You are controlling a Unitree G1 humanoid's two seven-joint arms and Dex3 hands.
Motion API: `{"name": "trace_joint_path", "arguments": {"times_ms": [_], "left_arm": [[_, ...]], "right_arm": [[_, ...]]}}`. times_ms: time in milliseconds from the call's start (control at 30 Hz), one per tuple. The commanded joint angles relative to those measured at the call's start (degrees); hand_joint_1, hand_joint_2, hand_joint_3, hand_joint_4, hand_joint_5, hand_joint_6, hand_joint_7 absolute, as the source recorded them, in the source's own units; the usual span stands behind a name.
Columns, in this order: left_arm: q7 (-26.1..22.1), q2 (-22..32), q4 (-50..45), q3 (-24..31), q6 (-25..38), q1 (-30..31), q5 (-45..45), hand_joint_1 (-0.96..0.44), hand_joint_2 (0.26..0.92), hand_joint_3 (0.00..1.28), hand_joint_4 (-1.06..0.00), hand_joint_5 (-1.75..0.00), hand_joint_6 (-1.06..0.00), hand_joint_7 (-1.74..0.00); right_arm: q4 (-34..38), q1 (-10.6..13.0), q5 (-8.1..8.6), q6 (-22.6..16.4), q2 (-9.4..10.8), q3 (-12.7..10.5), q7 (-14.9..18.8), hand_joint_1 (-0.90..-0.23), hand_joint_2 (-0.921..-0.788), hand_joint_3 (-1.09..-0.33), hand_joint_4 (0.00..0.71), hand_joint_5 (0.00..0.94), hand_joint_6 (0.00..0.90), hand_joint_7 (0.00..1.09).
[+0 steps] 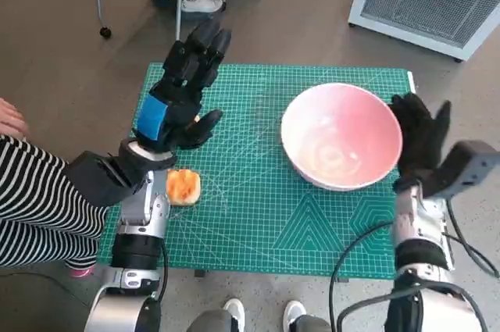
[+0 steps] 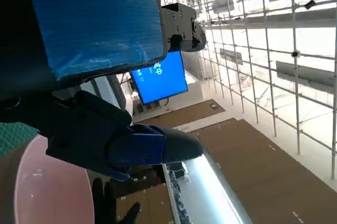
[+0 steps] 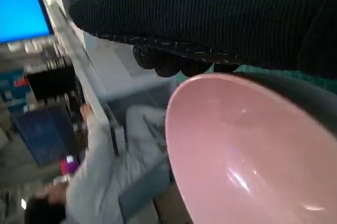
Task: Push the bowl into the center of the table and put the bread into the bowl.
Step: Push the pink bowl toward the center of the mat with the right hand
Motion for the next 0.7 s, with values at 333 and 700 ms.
{"name": "trace_joint_path", "arguments": {"times_ms": [333, 700], "left_arm": [[1.7, 0.8, -2.5, 0.3, -0.2, 2.1, 0.5, -0.65, 0.921, 0.34, -0.1, -0.01, 0.0, -0.4], [2.8, 0.8, -3.1, 0.3, -0.3, 2.8, 0.7, -0.66, 0.921, 0.34, -0.1, -0.01, -0.01, -0.39]], "right_arm": [[1.4, -2.4, 2.01, 2.9, 4.8, -1.5, 2.1, -0.621, -0.921, -0.813, 0.134, 0.0, 0.115, 0.22], [2.1, -5.0, 2.71, 4.4, 7.4, -2.1, 1.7, -0.616, -0.921, -0.815, 0.122, 0.0, 0.114, 0.2]]}}
